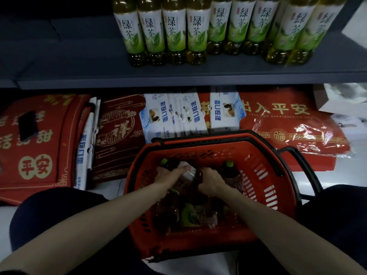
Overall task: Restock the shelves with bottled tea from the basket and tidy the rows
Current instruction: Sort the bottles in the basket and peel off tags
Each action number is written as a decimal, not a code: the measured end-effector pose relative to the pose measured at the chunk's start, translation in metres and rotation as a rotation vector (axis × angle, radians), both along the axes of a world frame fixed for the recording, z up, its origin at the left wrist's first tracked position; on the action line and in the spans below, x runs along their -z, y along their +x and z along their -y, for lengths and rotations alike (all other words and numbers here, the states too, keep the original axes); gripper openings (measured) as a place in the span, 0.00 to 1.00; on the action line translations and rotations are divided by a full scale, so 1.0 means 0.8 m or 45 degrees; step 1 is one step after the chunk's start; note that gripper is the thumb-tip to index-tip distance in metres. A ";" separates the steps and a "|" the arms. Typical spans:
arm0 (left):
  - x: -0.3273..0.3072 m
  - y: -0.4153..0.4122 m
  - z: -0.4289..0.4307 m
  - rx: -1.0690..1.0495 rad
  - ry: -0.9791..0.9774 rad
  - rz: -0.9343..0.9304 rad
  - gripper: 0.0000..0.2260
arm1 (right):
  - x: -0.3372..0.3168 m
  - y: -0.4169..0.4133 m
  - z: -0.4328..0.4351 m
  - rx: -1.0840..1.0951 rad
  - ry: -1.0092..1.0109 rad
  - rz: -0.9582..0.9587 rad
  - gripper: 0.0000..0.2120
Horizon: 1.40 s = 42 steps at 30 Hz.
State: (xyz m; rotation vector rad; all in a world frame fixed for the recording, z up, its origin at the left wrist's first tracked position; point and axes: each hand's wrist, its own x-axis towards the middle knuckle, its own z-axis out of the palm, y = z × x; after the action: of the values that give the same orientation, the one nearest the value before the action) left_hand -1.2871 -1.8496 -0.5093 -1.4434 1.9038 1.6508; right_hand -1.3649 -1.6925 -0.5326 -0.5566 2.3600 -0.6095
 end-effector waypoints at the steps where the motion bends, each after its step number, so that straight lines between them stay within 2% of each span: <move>1: -0.009 0.000 -0.003 0.008 -0.014 -0.045 0.64 | -0.012 -0.005 -0.006 0.013 -0.024 -0.001 0.18; 3: -0.022 -0.001 -0.003 -0.009 0.024 -0.205 0.62 | -0.032 -0.015 -0.018 0.055 -0.106 0.019 0.15; 5: -0.039 0.002 -0.002 -0.063 0.082 -0.380 0.51 | -0.052 -0.022 -0.031 0.105 -0.211 0.071 0.14; 9: -0.081 0.001 -0.006 0.033 0.135 -0.592 0.30 | -0.092 -0.027 -0.051 0.198 -0.438 0.240 0.34; 11: -0.102 -0.007 -0.005 0.063 0.226 -0.659 0.24 | -0.113 -0.027 -0.056 0.228 -0.538 0.259 0.33; 15: -0.133 -0.010 -0.007 0.295 0.358 -0.661 0.29 | -0.151 -0.021 -0.061 0.361 -0.861 0.353 0.24; 17: -0.144 -0.008 -0.012 0.419 0.374 -0.681 0.26 | -0.166 -0.017 -0.059 0.413 -0.981 0.381 0.24; 27: -0.232 -0.027 -0.012 0.418 0.170 -0.908 0.17 | -0.247 -0.017 -0.050 0.471 -1.239 0.365 0.21; 33: -0.332 -0.048 -0.007 0.531 0.006 -1.065 0.16 | -0.334 -0.041 -0.042 0.403 -1.341 0.250 0.22; 42: -0.509 -0.079 0.015 0.650 -0.298 -1.369 0.14 | -0.508 -0.076 -0.022 0.159 -1.489 -0.101 0.24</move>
State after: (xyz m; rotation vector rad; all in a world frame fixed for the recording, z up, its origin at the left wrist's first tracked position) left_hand -1.3500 -1.8618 -0.1019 0.0794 2.7003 2.1347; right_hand -1.4254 -1.6748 -0.1262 -0.9032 1.8981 -2.0619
